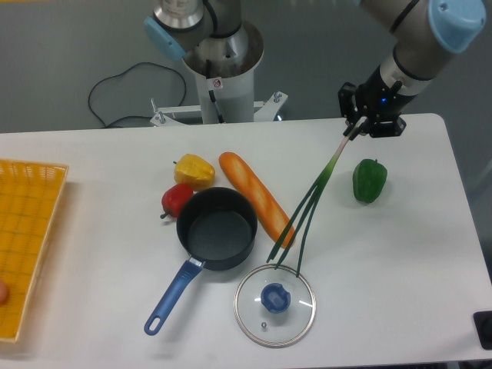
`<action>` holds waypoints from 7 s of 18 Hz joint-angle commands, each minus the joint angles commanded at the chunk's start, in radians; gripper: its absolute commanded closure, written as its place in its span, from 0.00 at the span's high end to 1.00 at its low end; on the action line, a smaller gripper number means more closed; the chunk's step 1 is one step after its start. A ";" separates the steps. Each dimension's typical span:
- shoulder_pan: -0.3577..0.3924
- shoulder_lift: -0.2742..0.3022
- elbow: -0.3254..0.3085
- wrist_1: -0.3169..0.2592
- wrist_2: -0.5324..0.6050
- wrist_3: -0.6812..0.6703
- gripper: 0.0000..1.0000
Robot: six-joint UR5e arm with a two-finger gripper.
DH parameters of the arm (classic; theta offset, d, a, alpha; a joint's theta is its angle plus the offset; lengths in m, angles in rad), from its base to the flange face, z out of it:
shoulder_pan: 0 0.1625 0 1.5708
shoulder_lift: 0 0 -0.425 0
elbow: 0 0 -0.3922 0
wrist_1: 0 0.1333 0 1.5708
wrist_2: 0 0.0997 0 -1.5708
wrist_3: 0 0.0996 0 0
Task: Place the green onion in the pot
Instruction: 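Carry the green onion toward the dark saucepan, leaves swinging over it, then lower the green onion leaves into the saucepan, then lower the gripper further, laying the onion across the saucepan rim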
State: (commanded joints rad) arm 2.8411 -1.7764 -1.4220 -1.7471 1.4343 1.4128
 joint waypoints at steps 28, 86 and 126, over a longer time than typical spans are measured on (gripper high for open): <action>-0.025 0.054 -0.009 -0.133 -0.098 0.000 0.11; -0.201 -0.031 -0.051 -0.057 0.021 -0.161 0.15; -0.221 -0.046 -0.092 0.026 0.118 -0.127 0.16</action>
State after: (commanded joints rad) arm 2.6201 -1.8224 -1.5140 -1.7211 1.5524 1.2855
